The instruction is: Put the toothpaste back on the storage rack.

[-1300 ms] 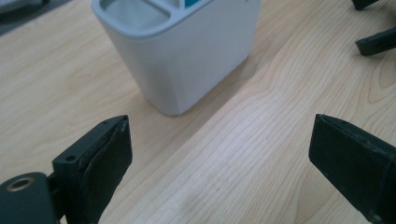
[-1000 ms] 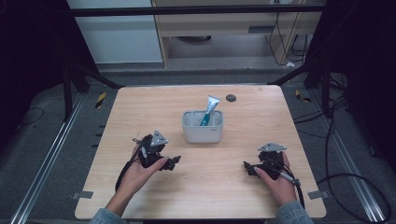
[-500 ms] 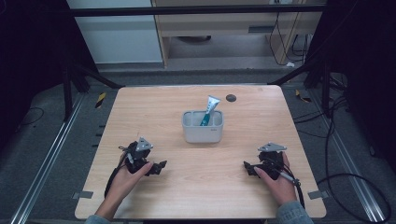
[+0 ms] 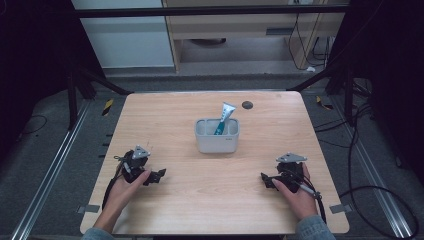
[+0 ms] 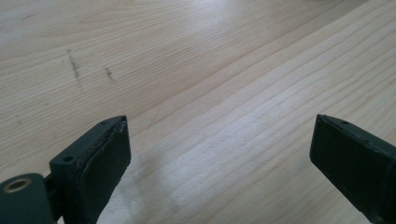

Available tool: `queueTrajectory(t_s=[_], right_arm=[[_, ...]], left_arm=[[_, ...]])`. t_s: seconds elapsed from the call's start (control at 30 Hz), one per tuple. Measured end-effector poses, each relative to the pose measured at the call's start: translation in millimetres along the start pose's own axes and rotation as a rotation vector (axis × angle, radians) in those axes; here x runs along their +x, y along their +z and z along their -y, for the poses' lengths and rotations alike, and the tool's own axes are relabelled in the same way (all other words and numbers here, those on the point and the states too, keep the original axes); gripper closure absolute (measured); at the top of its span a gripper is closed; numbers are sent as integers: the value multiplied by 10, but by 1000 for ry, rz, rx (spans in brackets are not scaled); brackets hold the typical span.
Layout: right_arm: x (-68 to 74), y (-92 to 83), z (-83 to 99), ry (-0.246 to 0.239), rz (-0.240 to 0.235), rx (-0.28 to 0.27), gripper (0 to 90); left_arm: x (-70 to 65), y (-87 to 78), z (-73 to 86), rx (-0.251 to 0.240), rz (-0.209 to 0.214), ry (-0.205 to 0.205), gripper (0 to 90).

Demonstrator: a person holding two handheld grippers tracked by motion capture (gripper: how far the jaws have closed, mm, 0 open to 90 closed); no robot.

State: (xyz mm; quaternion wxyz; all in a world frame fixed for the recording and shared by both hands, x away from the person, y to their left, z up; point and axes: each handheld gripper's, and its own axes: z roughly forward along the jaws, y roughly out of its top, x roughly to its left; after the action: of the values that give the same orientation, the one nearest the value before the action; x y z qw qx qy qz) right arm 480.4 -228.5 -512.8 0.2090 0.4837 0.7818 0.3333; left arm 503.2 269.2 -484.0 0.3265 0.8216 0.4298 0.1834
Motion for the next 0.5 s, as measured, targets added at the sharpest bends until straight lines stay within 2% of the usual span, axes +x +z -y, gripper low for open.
queueTrajectory(t_s=[0.13, 0.23, 0.5], right_arm=[[0, 0, 0, 0, 0, 0, 6], [0, 0, 0, 0, 0, 0, 6], [0, 0, 0, 0, 0, 0, 6]], left_arm=[[104, 26, 12, -20, -18, -17, 49], [166, 73, 30, -7, -27, -26, 49], [227, 177, 76, 4, -34, -34, 49]])
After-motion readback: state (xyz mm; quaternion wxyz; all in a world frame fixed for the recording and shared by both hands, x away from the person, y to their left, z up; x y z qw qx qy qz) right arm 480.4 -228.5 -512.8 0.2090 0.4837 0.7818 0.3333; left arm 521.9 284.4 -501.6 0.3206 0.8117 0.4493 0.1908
